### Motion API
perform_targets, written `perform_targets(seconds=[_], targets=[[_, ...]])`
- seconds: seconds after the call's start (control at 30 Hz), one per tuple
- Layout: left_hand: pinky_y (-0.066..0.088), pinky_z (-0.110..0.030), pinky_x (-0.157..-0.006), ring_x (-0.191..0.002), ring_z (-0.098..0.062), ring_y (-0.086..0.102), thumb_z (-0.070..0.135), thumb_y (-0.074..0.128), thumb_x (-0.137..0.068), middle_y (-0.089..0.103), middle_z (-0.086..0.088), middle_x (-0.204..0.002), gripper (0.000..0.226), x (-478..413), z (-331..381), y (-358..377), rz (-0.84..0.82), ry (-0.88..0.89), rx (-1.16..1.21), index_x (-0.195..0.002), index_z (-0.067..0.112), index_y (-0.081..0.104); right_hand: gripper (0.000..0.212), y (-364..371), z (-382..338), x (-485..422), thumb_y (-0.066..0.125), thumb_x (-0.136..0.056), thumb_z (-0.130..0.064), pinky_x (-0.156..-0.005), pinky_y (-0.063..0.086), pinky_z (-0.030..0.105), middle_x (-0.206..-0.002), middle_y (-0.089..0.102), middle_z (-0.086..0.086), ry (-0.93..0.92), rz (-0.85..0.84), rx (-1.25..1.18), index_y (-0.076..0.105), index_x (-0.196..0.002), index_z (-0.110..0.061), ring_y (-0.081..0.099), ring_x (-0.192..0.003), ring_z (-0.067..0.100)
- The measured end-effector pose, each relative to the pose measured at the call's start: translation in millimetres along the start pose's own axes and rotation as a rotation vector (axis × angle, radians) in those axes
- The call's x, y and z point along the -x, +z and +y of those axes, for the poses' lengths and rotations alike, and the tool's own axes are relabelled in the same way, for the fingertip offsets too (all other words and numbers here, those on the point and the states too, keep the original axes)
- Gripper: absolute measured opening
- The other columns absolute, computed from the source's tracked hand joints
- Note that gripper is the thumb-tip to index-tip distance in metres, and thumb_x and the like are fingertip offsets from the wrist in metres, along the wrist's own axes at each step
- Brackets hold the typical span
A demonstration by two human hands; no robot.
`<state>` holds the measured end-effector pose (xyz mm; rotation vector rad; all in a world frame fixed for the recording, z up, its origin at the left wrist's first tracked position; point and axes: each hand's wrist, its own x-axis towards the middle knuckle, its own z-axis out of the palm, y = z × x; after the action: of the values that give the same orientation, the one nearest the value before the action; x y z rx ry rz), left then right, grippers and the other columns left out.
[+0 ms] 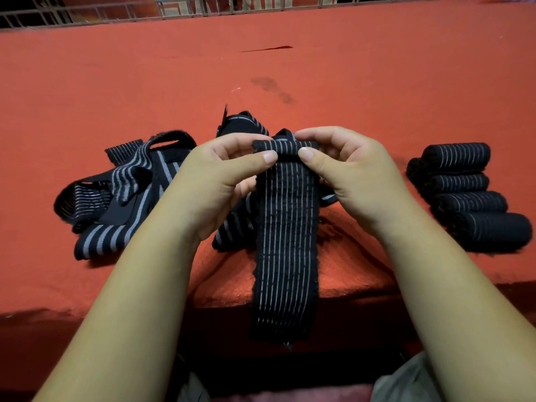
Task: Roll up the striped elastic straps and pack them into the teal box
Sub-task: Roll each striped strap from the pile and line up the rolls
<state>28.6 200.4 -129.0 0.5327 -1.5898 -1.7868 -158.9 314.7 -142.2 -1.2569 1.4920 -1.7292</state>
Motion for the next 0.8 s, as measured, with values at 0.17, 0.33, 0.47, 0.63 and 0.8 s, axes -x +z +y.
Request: perform_targets(seconds=[0.17,0.33,0.47,0.63,0.8], targets=[[0.061,-0.030,-0.083,-0.102,-0.025,0.078,-0.005,0.071,-0.095,0.077,-0.015,-0.111,0.026,-0.2,0.4,2.2,0.050,0.018,-0.023,-0.119,0.003,0.075,0.021,-1.3,1.3,-1.5,0.076,-0.100,-0.015,-0.064,0.051,0.027,-0.086,0.069,0.000,-0.013,0.020,0.095,0.078,-0.120,-0.020,0.063,-0.077,0.012],[0.061,-0.028,-0.080,-0.096,-0.022,0.079,-0.010,0.069,-0.094,0.076,-0.011,-0.105,0.027,1.0,2.0,3.3,0.072,0.001,-0.010,-0.111,0.009,0.078,0.017,-3.4,-1.4,1.3,0.076,-0.100,-0.014,-0.065,0.055,0.029,-0.106,0.077,0.016,-0.040,-0.018,0.099,0.077,-0.116,-0.019,0.069,-0.083,0.017],[0.061,-0.032,-0.088,-0.105,-0.024,0.078,-0.004,0.069,-0.098,0.078,-0.011,-0.111,0.022,0.5,4.7,-0.2,0.025,-0.026,-0.047,-0.113,0.009,0.077,0.019,-0.9,0.5,2.3,0.074,-0.100,-0.007,-0.061,0.052,0.026,-0.105,0.076,0.022,-0.055,-0.023,0.045,0.076,-0.114,-0.019,0.069,-0.081,0.021],[0.060,-0.030,-0.082,-0.096,-0.021,0.078,0.024,0.071,-0.104,0.081,-0.011,-0.109,0.016,1.6,5.4,1.9,0.031,-0.079,-0.113,-0.110,0.010,0.077,0.022,2.8,2.8,3.7,0.076,-0.094,0.002,-0.060,0.051,0.017,-0.086,0.079,0.001,-0.069,0.007,0.031,0.078,-0.104,-0.018,0.070,-0.073,0.008],[0.061,-0.030,-0.080,-0.095,-0.024,0.079,0.015,0.072,-0.102,0.081,-0.015,-0.107,0.014,0.1,5.6,1.4,0.071,-0.088,-0.056,-0.110,0.004,0.075,0.021,4.4,0.9,6.0,0.074,-0.097,0.000,-0.059,0.050,0.018,-0.092,0.076,0.009,-0.036,-0.040,0.040,0.076,-0.111,-0.015,0.066,-0.073,0.009]])
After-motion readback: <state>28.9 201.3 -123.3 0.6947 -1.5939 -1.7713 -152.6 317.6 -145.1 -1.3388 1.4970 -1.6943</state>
